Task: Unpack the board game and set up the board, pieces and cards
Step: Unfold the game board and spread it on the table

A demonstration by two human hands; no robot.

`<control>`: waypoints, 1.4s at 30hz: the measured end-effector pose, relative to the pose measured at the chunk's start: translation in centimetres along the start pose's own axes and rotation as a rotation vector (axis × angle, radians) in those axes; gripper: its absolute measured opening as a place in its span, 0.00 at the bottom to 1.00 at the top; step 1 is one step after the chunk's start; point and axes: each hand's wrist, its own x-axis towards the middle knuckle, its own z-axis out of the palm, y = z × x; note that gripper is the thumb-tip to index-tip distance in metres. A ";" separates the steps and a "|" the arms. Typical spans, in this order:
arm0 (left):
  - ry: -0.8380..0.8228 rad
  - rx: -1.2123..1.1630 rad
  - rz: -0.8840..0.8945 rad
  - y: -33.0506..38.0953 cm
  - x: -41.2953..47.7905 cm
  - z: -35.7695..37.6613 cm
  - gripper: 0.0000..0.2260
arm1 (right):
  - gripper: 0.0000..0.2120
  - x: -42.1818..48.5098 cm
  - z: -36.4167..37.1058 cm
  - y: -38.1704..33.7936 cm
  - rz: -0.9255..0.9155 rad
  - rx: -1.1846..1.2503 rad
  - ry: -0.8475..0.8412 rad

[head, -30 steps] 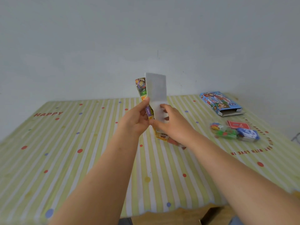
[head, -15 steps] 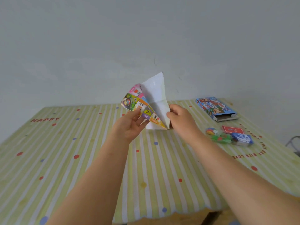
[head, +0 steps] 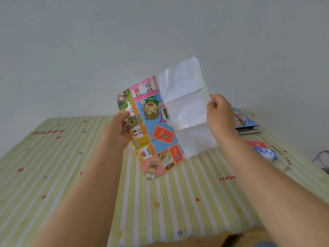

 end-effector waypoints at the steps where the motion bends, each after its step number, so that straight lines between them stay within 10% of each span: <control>1: 0.007 0.021 0.009 0.3 0.1 0.0 0.08 | 0.14 0.2 0.1 0.0 0.005 0.008 0.018; 10: 0.230 0.308 0.163 0.5 0.1 -0.7 0.19 | 0.13 -0.9 1.3 1.4 0.091 -0.073 -0.107; 18: 0.147 1.661 0.536 -4.4 0.1 -1.6 0.30 | 0.17 -2.6 3.5 4.5 0.248 -0.144 -0.217; 32: -0.143 1.831 0.488 -9.3 -1.1 -1.2 0.22 | 0.18 -6.0 4.9 4.4 -0.113 -0.570 -0.502; 42: -0.180 1.832 0.452 -9.6 -0.8 -0.4 0.24 | 0.40 -8.2 6.2 3.1 -0.143 -0.681 -0.689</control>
